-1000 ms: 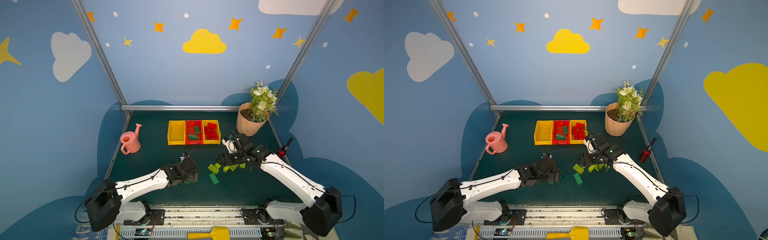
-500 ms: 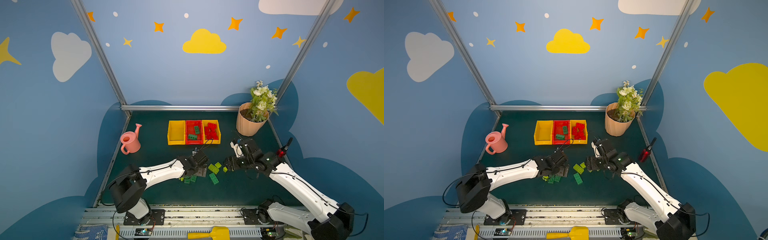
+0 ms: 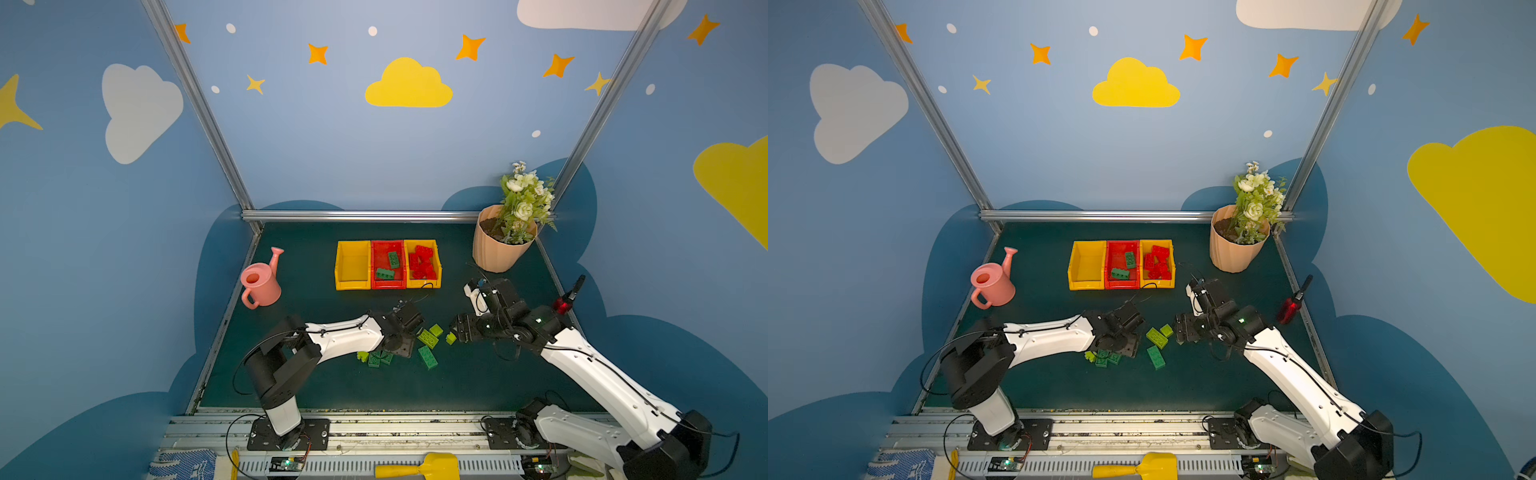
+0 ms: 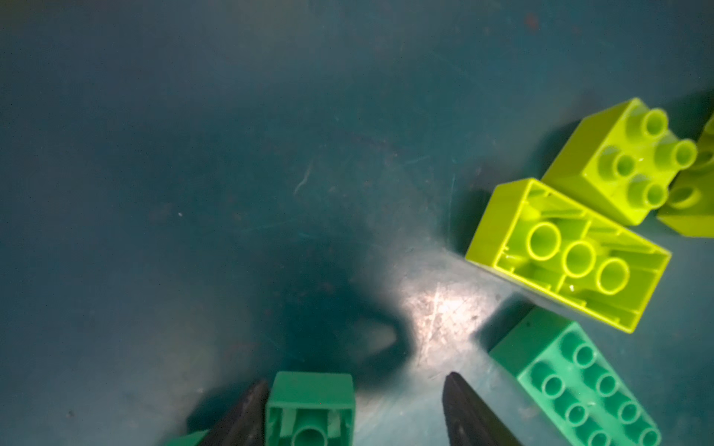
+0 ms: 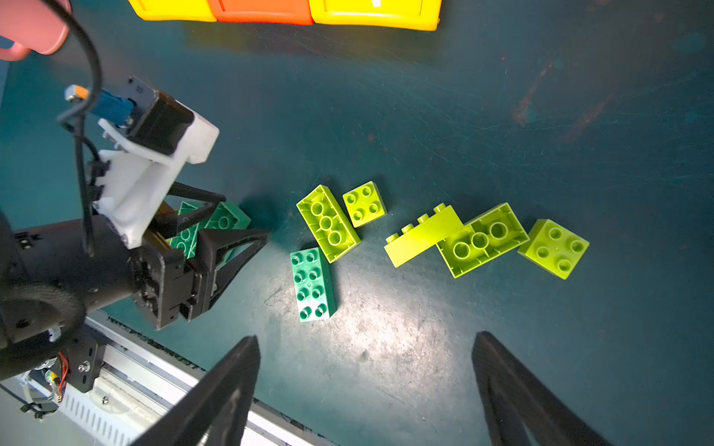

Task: Sort the legos into containers by color
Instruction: Pick up the lego from the middle-left of the table.

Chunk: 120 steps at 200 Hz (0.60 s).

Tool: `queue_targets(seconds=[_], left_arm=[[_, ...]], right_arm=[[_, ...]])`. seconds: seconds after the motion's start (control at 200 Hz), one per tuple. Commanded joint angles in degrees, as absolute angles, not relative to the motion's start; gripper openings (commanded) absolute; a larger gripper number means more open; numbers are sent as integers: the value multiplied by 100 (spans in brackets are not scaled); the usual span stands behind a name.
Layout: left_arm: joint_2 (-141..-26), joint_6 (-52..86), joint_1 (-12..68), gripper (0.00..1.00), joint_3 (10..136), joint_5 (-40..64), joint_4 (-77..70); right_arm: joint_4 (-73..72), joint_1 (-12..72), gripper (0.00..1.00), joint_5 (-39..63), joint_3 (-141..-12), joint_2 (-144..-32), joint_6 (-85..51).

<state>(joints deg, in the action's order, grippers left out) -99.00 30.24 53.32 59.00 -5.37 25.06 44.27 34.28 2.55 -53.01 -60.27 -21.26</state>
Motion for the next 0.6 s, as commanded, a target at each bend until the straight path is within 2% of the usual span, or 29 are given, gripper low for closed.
queue_targets(seconds=[0.0, 0.435, 0.541, 0.596], left_arm=[[-9900, 3092, 5344, 64, 5870, -451, 2565], [-9537, 3579, 5398, 63, 5177, -312, 2348], [-9642, 3586, 5405, 55, 5185, -315, 2394], [-9683, 3601, 5411, 47, 5216, -353, 2441]], right_arm=[[4570, 3398, 86, 185, -5282, -5876, -2188], [4557, 3371, 86, 202, -5307, -5906, -2188], [4582, 3364, 86, 193, -5315, -5893, -2186], [4596, 3360, 86, 180, -5309, -5862, -2181]])
